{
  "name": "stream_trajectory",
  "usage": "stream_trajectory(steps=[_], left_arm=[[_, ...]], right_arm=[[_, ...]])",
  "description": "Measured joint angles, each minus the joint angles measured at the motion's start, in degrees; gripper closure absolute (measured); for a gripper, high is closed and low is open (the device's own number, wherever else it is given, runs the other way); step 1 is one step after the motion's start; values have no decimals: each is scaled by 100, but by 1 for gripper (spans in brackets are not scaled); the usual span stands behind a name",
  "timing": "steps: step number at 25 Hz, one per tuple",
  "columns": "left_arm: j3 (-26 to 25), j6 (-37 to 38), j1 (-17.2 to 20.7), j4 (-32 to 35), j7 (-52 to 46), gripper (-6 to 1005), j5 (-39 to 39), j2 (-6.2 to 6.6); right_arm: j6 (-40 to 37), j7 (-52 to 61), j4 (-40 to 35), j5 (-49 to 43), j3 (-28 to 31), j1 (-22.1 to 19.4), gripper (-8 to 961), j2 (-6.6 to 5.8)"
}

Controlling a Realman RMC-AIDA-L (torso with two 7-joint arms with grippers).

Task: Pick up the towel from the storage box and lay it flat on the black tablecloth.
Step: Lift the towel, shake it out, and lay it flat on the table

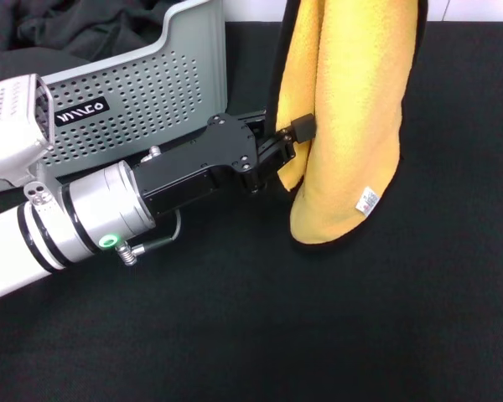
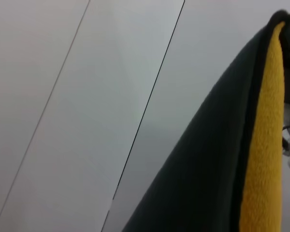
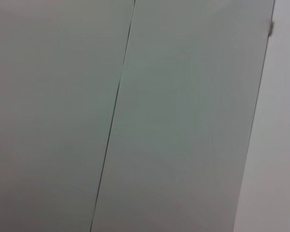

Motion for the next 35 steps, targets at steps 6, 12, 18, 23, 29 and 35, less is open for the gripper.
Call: stream_trajectory(steps=[6,12,18,23,29,35], left_arm=[[-23,4,15,-83,144,846,-3,6],[-37,-11,49,-136,252,845,-80,16],[-37,-19,60,-204,433,846,-150,24],[-32,-21,63,-281,531,848,-154,25],[4,-26,32,-414,614,849,-142,19],[0,-4,8,-476,621,850,-152,9]], right_arm=[[-48,78,-147,-80,122,-50,938,-14],[-41,107,-241,-83,215,-157,936,-16],[-57,160,-533,-180,228,-343,934,-40],[-69,206,-588,-202,240,-377,932,-32],[-66,207,-590,-201,362,-381,931,-13],[-61,313,-628,-166,420,-379,929,-26]])
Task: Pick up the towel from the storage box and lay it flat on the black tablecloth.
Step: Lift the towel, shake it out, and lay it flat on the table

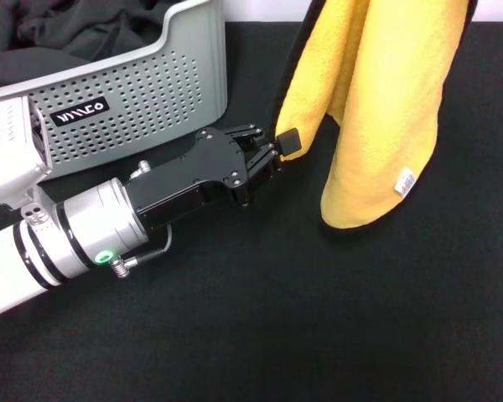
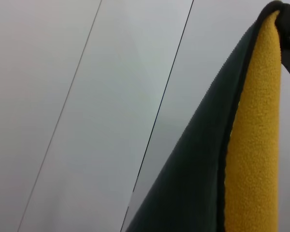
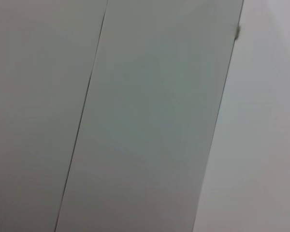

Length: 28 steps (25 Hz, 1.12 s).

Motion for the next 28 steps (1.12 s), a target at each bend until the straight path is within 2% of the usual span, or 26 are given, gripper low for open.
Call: stream_trajectory(steps=[22,28], left_arm=[[8,74,3,-47,3,858,-161,-11],[-18,199,37,-157,-1,931,-468,3]], right_arm=[[36,115,-211,-25,123,-82,922,-11],[43,119,-254,-36,123,-128,920,-1]])
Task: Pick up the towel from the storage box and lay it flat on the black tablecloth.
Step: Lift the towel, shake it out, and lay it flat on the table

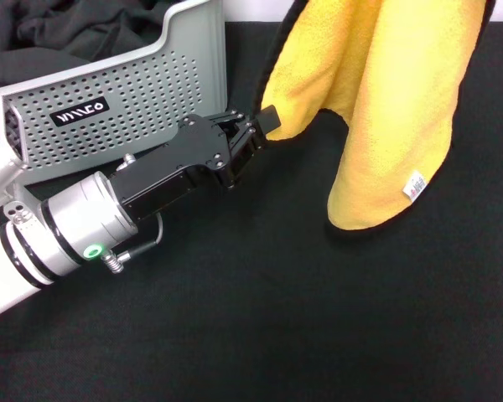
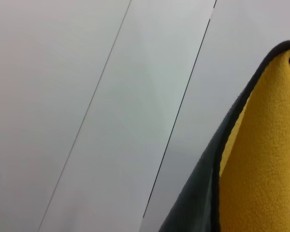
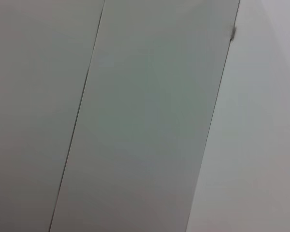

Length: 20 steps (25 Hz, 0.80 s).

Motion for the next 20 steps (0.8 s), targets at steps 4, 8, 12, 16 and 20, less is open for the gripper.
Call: stream_trajectory(steps=[4,8,12,16,20], left_arm=[[11,6,0,-27,-4,980,-27,1],[-4,45,4,-18,-72,993,-37,23],[-15,356,27,118,-214,994,-14,93],[-14,969,289,526,-474,994,1,327],[-19,1422,846,1230,-979,994,84,583]], right_arm=[[0,1,-7,-2,0,-2,919,9],[28,50,-14,-6,0,-39,918,15],[185,256,-134,-19,-40,-228,917,32],[451,546,-385,-11,-211,-484,915,46],[540,867,-958,40,-489,-1021,914,32]])
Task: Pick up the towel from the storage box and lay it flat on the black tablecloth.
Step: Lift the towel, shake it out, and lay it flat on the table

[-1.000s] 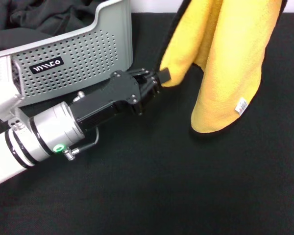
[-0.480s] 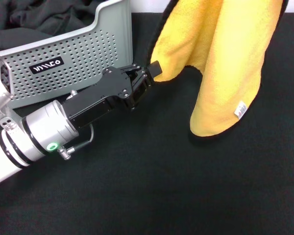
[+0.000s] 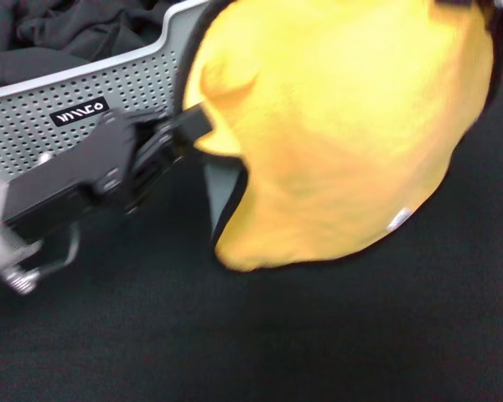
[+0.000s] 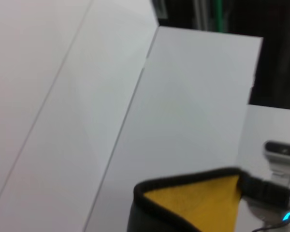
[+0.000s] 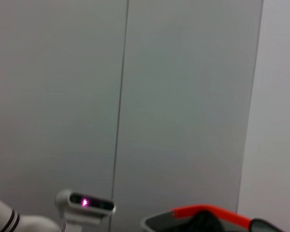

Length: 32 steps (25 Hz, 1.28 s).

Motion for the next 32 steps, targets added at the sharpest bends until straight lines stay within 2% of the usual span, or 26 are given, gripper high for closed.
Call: stream_trajectory(steps=[2,7,11,13,15,16,19,22,25,28,29,30,32], left_arm=[[-8,295,373,461,-201,994,14,125],[-25,724,1177,1521,-719,994,26,278],[-310,1220,1805,2153,-1135,994,133,246],[-372,1307,1899,2239,-1226,995,173,232],[-552,1498,2228,2494,-1489,995,280,171],[-604,1549,2473,2611,-1590,995,319,147],[-627,1562,2688,2642,-1644,995,451,124],[-736,1563,2512,2316,-1654,995,973,-7],[-1093,1526,1918,1694,-1577,995,1869,-195],[-1799,1453,1319,917,-1307,995,2850,-367],[-2041,1442,1115,605,-1114,995,3119,-396],[-2248,1423,910,285,-897,995,3380,-408],[-2510,1326,509,-197,-541,995,3739,-413]], right_arm=[[31,57,-331,56,-159,-336,914,-12],[313,49,-1126,359,-401,-1430,912,23],[1005,-124,-1408,773,-417,-2300,911,113],[1210,-283,-1415,950,-432,-2670,910,140],[1307,-484,-1399,1113,-442,-3130,910,143],[1334,-546,-1377,1138,-448,-3274,909,143],[1380,-731,-1114,1157,-527,-3679,908,143],[1379,-988,-351,955,-549,-3751,907,133],[1370,-1405,497,692,-529,-3685,907,122],[1337,-1804,1508,339,-497,-3301,906,116],[1315,-1956,1909,243,-494,-3041,905,113],[1274,-2243,2626,124,-458,-2597,905,91],[1268,-2346,2889,101,-413,-2435,904,79]])
